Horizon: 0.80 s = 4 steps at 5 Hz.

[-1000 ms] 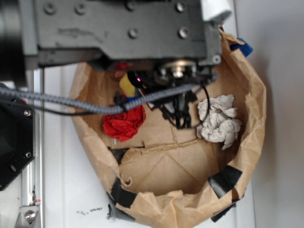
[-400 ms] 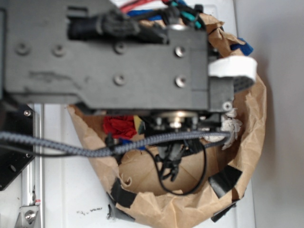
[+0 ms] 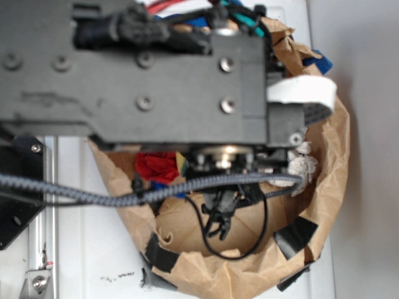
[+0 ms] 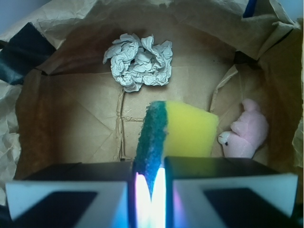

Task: Grab the green sponge.

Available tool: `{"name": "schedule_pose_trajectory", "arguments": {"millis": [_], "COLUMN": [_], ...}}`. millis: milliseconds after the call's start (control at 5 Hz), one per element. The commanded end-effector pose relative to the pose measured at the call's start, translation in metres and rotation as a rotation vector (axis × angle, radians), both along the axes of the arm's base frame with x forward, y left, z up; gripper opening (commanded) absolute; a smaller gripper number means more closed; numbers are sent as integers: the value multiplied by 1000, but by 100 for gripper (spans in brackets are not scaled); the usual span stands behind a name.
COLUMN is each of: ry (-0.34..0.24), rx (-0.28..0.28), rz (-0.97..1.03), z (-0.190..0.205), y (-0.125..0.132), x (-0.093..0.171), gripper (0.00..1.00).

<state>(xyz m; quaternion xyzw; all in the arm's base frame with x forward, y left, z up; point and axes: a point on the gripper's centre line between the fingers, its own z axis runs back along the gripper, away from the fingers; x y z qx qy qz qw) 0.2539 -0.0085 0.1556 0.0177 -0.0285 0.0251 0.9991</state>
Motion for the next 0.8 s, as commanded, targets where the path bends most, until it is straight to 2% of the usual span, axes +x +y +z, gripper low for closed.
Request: {"name": "schedule_pose_trajectory", "arguments": {"millis": [0,600], "ry": [-59,-68], "rx": [8,8], "rz": [15,15], "z": [16,14], "y": [10,13], "x": [-1,-1], "gripper": [0,0]}}
